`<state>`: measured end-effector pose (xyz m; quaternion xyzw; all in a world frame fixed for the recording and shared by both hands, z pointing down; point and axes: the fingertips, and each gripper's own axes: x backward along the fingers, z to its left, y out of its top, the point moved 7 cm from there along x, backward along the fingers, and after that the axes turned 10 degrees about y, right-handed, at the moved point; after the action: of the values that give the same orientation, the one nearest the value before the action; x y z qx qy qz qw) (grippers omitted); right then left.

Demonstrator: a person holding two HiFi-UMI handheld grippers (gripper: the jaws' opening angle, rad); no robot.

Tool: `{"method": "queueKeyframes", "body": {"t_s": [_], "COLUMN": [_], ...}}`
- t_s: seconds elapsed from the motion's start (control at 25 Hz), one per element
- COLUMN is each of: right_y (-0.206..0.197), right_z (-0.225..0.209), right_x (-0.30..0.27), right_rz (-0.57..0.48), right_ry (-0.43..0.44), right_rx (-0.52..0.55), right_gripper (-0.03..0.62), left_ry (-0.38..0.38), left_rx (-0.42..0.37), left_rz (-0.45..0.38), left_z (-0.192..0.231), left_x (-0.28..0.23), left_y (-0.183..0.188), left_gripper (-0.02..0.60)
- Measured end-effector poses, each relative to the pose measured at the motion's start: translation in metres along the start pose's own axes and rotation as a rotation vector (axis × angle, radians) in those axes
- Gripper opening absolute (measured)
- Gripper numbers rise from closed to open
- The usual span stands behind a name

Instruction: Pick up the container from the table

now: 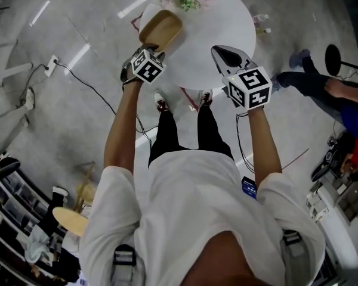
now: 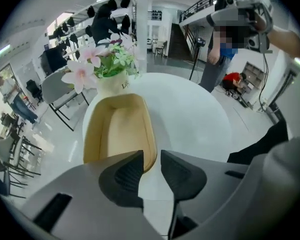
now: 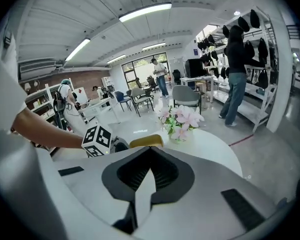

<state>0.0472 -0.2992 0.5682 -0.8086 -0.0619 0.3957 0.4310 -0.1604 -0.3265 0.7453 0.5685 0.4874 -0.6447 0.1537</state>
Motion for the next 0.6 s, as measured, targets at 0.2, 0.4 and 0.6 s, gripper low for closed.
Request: {"method": "queueKeyframes", "body": {"t_s": [0.2,0.4,0.6], "right_y": [-0.006,0.000,0.016], "right_z": [-0.004,-0.001,0.001], "right_x": [0.011,0.029,0.051], "right_rz": [-0.007,-0.026,-0.064], "right_ry": [-0.016,-0.029,-0.033], "right_rx": [-0.017,-0.006,0.019], "right_gripper": [0.014,0.014,0.014], "left_ry": [0.043,0.059,0.128], "left_rx": [-0.125,-0.123,0.097], "left_rz": [0.056,0.053,-0.022], "left_z": [-0.006,-0.011,-0.001], "left_x": [-0.005,0.006,0.038], "left_y": [0.004,0.011,0.019], "left_gripper": [0.050,0.029,0.029]}}
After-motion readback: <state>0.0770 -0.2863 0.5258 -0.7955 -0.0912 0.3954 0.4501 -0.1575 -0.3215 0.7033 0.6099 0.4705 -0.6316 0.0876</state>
